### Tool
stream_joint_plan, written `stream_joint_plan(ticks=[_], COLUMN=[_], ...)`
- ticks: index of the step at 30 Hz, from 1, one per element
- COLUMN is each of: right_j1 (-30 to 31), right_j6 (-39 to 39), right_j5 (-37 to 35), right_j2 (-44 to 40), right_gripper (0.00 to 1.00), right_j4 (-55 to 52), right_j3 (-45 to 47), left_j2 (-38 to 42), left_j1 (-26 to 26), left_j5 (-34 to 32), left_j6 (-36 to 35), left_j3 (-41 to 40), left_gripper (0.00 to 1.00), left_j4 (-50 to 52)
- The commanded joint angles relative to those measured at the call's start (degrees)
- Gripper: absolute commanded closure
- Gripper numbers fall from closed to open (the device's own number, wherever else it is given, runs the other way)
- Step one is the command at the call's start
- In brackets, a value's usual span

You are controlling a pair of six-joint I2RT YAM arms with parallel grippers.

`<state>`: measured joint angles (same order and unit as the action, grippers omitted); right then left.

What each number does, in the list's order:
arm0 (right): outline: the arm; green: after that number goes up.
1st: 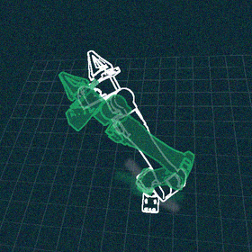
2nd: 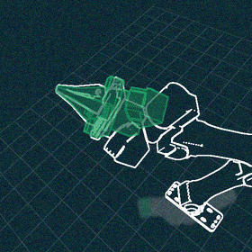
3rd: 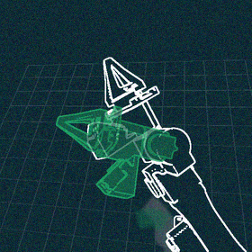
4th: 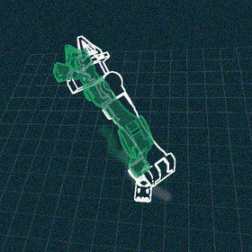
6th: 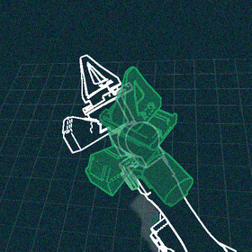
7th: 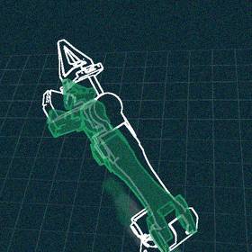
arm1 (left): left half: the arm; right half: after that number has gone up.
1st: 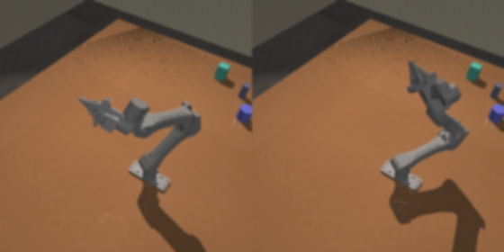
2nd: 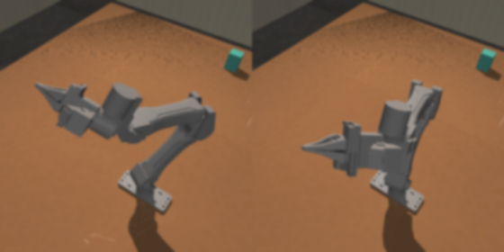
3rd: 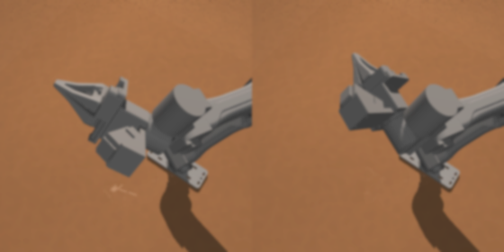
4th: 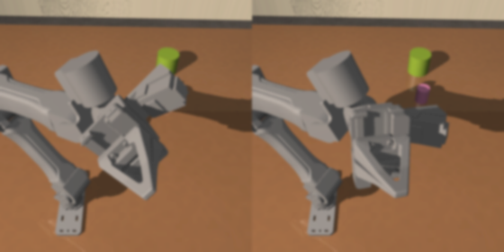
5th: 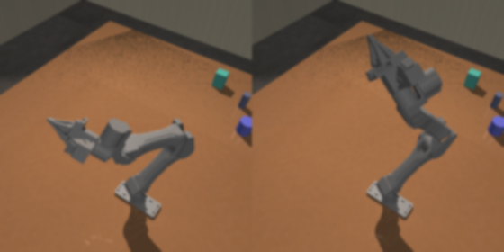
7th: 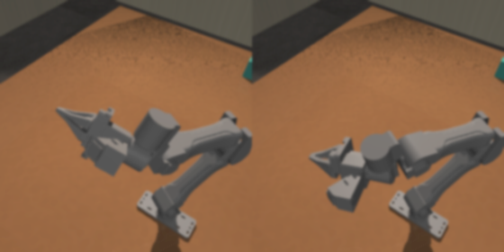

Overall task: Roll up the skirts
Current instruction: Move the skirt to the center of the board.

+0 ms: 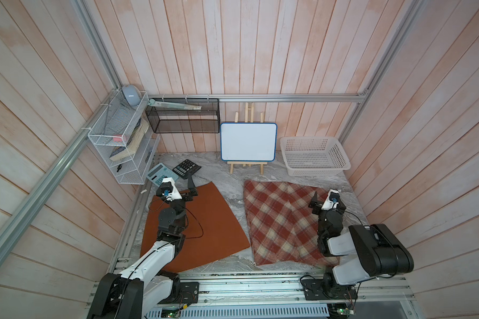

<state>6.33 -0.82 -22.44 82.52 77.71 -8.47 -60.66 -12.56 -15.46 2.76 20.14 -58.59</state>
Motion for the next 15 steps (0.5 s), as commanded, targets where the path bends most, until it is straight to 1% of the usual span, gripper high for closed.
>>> stream_joint_plan(ticks=[1,3,4,5,6,7,8,9,10,12,14,15], right_j1=[1.85,2.07,2.01,2.06,1.98,1.66,1.12,0.75,0.64,0.69,0.70,0.82], right_j6=[-2.56,3.41,8.01,14.39,22.68,28.01,29.11,26.55,25.85,25.82,23.03,22.04], right_j5=[1.82,1.66,0.00,-4.25,-9.03,-11.58,-12.38,-11.76,-12.75,-13.88,-13.27,-11.78], right_j2=[-12.73,-17.98,-19.36,-20.73,-22.73,-24.37,-25.52,-25.99,-25.70,-23.75,-22.09,-22.08], right_gripper=[0.02,0.02,0.02,0.02,0.02,0.02,0.02,0.02,0.02,0.02,0.02,0.03], right_j4=[-16.74,-25.08,-26.70,-27.71,-32.24,-36.11,-36.86,-39.49,-45.46,-61.24,-68.71,-69.78], right_j3=[-6.29,-10.12,-11.02,-11.36,-11.84,-11.87,-11.22,-12.12,-14.72,-22.69,-26.39,-26.75], left_j2=[2.25,4.55,6.00,7.14,7.79,7.84,7.58,7.18,6.71,6.03,5.64,5.21], left_j1=[-0.99,-0.92,-0.76,-0.61,-0.39,-0.28,0.95,2.97,4.00,4.12,4.12,4.11], left_j5=[7.66,13.21,16.42,18.40,18.08,16.70,18.02,21.81,24.17,27.30,28.40,29.43], left_j6=[8.95,19.43,23.05,26.35,29.56,32.73,35.71,38.24,39.32,38.56,40.60,41.23], left_j3=[2.42,2.95,2.20,0.80,-0.66,-1.58,-1.71,-0.64,0.74,2.84,3.63,4.56], left_gripper=[0.01,0.01,0.01,0.01,0.01,0.01,0.01,0.01,0.01,0.01,0.01,0.01], left_j4=[3.09,4.96,5.14,3.32,0.71,-1.31,-2.13,-0.41,2.13,5.86,7.26,8.19])
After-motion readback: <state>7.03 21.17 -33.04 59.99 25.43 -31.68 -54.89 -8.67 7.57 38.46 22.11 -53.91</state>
